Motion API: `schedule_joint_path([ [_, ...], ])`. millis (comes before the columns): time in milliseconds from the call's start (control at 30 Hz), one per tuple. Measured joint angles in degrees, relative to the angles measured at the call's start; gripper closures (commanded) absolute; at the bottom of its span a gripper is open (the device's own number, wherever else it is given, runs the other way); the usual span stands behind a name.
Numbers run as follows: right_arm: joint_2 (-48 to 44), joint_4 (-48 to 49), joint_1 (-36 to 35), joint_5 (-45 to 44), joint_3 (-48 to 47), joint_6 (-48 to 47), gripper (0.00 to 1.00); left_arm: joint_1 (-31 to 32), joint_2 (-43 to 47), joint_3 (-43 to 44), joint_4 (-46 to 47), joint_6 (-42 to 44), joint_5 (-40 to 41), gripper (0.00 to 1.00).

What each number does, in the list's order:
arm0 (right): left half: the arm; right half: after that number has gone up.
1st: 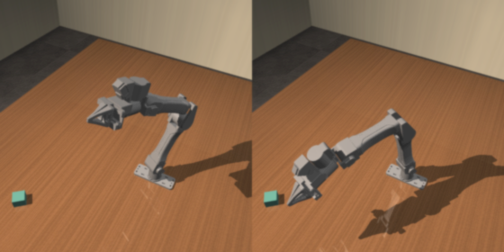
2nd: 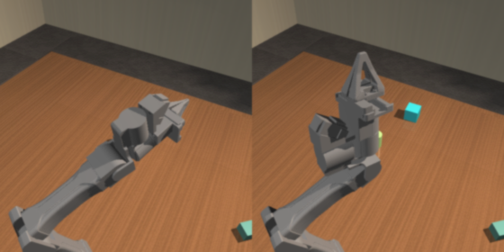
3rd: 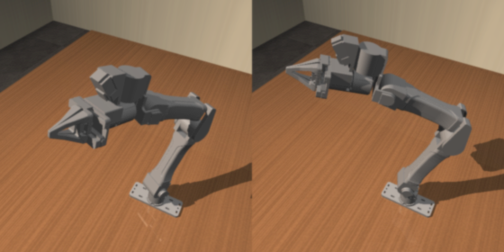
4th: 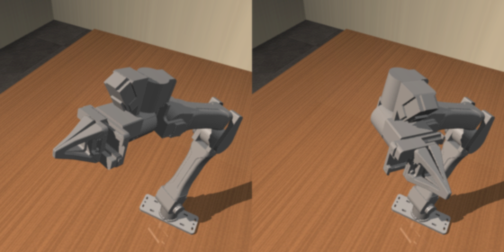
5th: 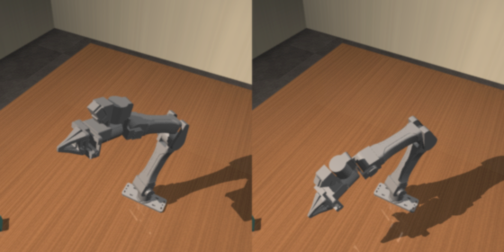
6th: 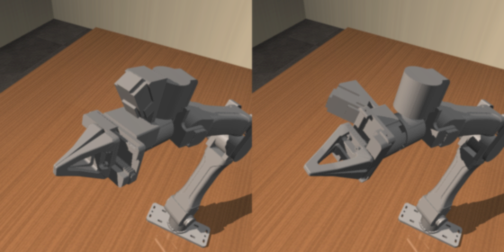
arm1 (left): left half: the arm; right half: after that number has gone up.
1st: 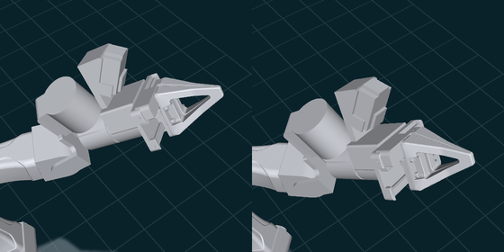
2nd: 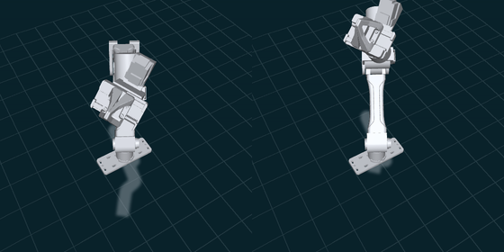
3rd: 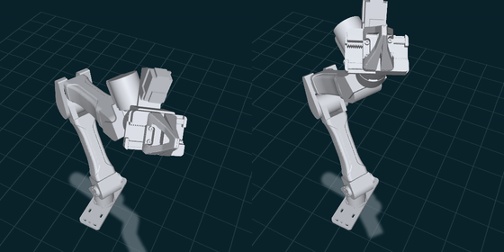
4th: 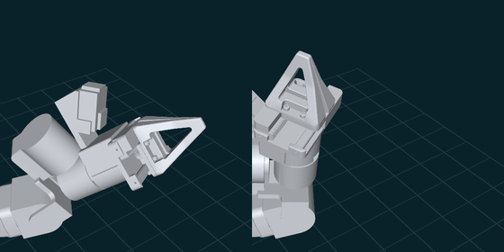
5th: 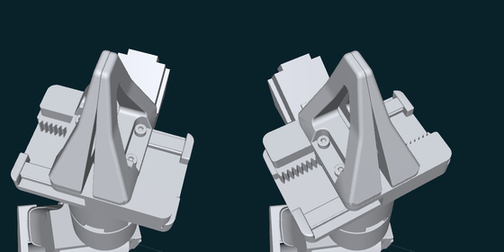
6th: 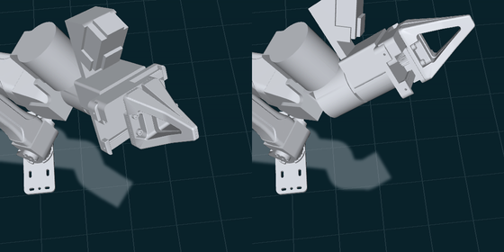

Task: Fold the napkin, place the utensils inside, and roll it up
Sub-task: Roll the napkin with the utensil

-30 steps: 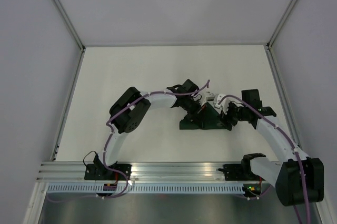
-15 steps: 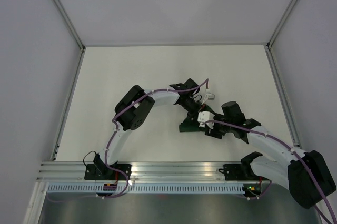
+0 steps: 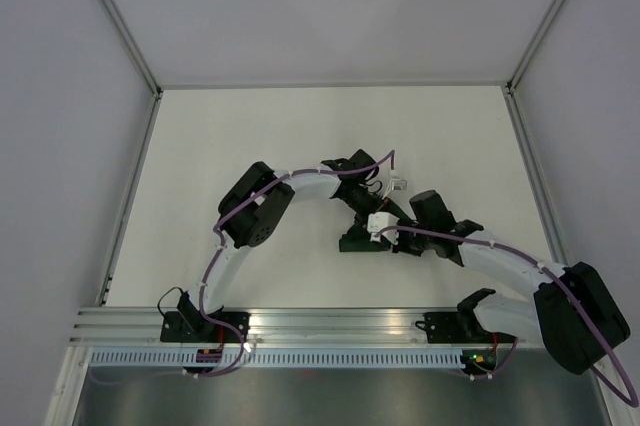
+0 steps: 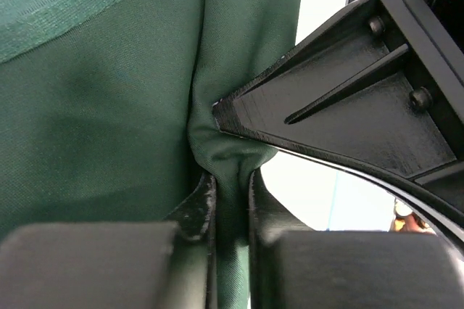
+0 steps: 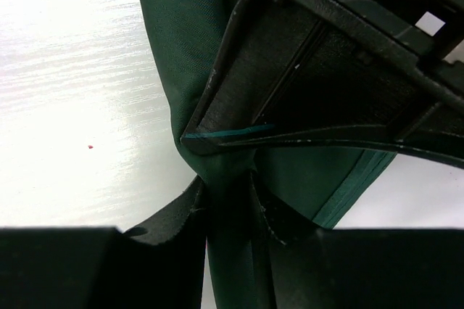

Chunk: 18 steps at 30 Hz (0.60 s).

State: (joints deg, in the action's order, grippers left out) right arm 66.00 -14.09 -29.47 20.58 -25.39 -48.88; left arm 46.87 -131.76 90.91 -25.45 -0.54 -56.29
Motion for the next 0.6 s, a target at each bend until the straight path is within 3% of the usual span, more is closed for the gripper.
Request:
schedule_joint_path([
  [167, 1.9, -1.9, 0.0, 0.3, -1.9, -0.4, 0.85, 0.0, 0.5, -0.4, 0.2, 0.0, 0.7, 0.74],
  [600, 9.1, -9.0, 2.9, 5.9, -9.3, -0.8, 0.89, -0.3, 10.6, -9.3, 6.1, -0.6, 13.1, 0.69],
])
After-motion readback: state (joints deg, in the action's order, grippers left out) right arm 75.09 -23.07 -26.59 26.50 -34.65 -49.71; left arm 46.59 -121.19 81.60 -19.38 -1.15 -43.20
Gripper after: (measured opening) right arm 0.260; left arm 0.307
